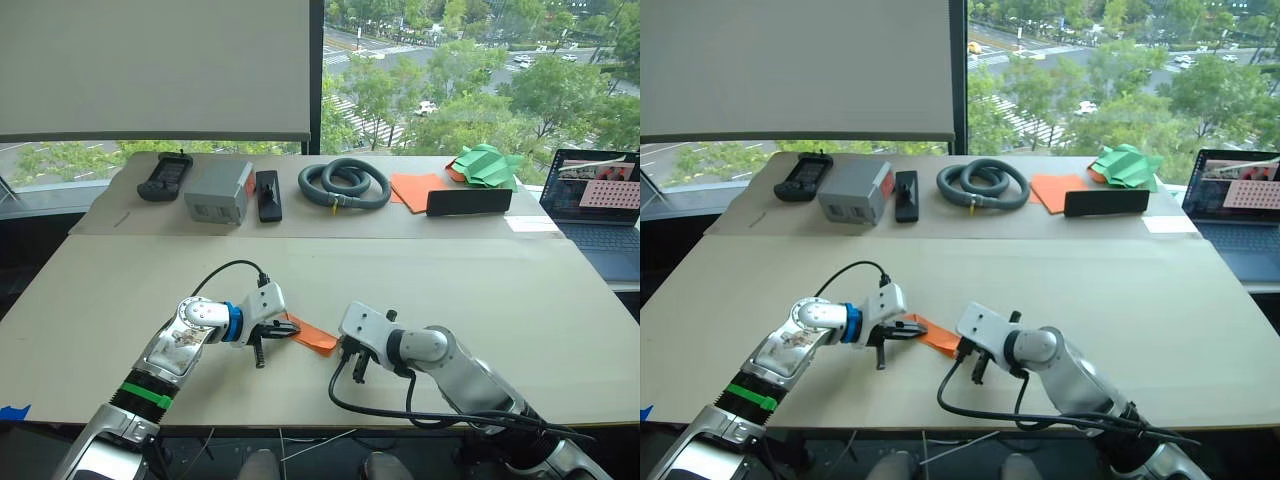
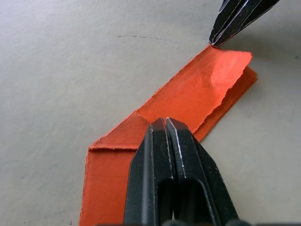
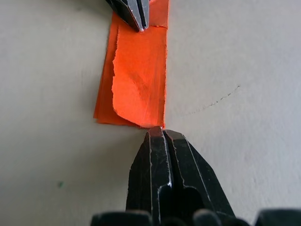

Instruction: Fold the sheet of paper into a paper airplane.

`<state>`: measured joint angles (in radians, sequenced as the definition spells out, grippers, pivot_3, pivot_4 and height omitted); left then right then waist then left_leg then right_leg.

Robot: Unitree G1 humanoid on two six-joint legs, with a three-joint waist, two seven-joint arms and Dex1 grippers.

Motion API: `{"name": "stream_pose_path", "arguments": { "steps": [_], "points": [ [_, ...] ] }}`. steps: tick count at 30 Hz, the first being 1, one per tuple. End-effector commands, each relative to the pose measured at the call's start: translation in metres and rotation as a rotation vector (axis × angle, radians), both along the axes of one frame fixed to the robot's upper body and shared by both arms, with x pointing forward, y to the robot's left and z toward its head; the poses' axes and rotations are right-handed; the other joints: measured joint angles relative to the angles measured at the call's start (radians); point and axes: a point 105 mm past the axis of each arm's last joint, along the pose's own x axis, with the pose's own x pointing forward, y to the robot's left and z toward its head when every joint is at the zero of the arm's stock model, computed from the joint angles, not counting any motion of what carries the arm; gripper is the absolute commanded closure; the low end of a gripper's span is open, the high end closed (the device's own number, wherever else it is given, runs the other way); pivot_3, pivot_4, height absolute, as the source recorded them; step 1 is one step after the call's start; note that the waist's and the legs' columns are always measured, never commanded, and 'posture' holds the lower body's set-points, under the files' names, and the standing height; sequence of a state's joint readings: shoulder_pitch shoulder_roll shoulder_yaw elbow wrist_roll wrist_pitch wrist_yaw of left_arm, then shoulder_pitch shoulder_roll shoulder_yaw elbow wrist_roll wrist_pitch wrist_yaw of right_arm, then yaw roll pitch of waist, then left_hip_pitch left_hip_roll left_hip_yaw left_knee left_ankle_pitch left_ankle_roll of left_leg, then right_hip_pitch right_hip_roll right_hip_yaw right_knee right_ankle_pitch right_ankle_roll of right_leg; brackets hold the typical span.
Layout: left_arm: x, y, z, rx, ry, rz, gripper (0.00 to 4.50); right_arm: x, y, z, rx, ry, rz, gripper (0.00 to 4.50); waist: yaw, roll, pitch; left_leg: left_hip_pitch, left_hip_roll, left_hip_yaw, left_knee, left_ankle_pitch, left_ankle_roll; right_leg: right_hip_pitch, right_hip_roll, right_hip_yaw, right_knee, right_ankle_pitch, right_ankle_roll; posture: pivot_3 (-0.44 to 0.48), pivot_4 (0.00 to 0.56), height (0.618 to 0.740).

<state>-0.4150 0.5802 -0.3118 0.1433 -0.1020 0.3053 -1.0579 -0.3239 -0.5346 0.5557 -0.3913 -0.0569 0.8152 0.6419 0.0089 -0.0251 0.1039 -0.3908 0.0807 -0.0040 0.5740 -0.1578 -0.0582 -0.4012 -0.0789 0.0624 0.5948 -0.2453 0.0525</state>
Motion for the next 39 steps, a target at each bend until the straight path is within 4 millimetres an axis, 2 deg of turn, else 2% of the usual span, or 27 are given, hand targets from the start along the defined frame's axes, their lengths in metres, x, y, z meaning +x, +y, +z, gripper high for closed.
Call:
{"name": "stream_pose_path", "arguments": {
  "steps": [1,4,9,12,14,17,19,22,27,34,39],
  "points": [
    [-0.006,0.012,-0.026,0.087,0.074,0.043,4.41,-0.007,-0.034,-0.032,-0.115,0.139,-0.119,4.44,0.002,0.0,0.0,0.0,0.0,0.0,0.0,0.0,0.0,0.0,0.0,0.0,0.0,0.0,0.0,0.0,0.15,0.714],
    [-0.005,0.012,-0.026,0.089,0.071,0.042,4.41,0.006,-0.023,0.001,0.012,0.036,-0.095,4.44,0.003,0.0,0.001,-0.001,0.0,0.0,0.0,0.0,0.0,0.0,0.0,0.0,0.0,0.0,0.0,0.0,0.15,0.714],
    [-0.005,0.012,-0.025,0.09,0.069,0.037,4.41,0.01,-0.003,0.042,0.197,-0.086,-0.026,4.44,-0.001,0.0,0.006,-0.003,0.0,0.0,0.001,0.0,0.0,-0.003,0.0,0.0,0.0,0.0,0.0,0.0,0.15,0.714],
    [-0.005,0.013,-0.025,0.092,0.068,0.036,4.41,0.01,0.014,0.06,0.31,-0.121,0.006,4.44,-0.006,0.0,0.007,-0.004,0.0,0.0,0.0,0.0,0.0,-0.004,0.001,0.0,0.0,0.0,0.0,0.0,0.15,0.714],
    [-0.005,0.013,-0.025,0.093,0.068,0.035,4.41,0.008,0.025,0.063,0.343,-0.12,0.034,4.44,-0.009,0.001,0.007,-0.004,0.0,0.0,0.0,0.0,0.0,-0.004,0.001,0.0,0.0,0.0,0.0,0.0,0.15,0.714],
    [-0.005,0.013,-0.024,0.093,0.067,0.035,4.41,0.004,0.035,0.049,0.311,-0.082,0.058,4.44,-0.009,0.001,0.007,-0.004,0.0,0.0,0.0,0.0,0.0,-0.004,0.001,0.0,0.0,0.0,0.0,0.0,0.15,0.714],
    [-0.005,0.012,-0.023,0.092,0.064,0.033,4.41,0.001,0.038,0.032,0.268,-0.038,0.06,4.44,-0.01,0.0,0.007,-0.005,0.0,0.0,0.0,0.0,0.0,-0.004,0.001,0.0,0.0,0.0,0.0,0.0,0.15,0.714],
    [-0.005,0.01,-0.018,0.081,0.056,0.026,4.41,0.003,0.031,0.007,0.21,0.025,0.006,4.44,-0.011,0.0,0.007,-0.005,0.0,0.0,0.0,0.0,0.0,-0.004,0.001,0.0,0.0,0.0,0.0,0.0,0.15,0.714],
    [-0.002,-0.003,-0.009,0.044,0.045,-0.017,4.41,0.003,0.019,-0.016,0.17,0.119,-0.061,4.44,-0.013,0.001,0.007,-0.006,0.0,0.0,0.0,0.0,0.0,-0.004,0.001,0.0,0.0,0.0,0.0,0.0,0.15,0.714],
    [0.003,-0.024,-0.011,0.044,0.048,-0.092,4.41,-0.006,0.016,-0.028,0.133,0.197,-0.063,4.44,-0.006,0.001,0.006,-0.006,0.0,0.0,0.001,0.0,0.0,-0.003,0.001,0.0,0.0,0.0,0.0,0.0,0.15,0.714],
    [0.0,-0.028,-0.018,0.068,0.071,-0.123,4.41,-0.007,0.017,-0.028,0.135,0.201,-0.068,4.44,-0.007,0.0,0.005,-0.006,0.0,0.0,0.001,0.0,0.0,-0.003,0.002,0.0,0.0,0.0,0.0,0.0,0.15,0.714]
  ]
}}
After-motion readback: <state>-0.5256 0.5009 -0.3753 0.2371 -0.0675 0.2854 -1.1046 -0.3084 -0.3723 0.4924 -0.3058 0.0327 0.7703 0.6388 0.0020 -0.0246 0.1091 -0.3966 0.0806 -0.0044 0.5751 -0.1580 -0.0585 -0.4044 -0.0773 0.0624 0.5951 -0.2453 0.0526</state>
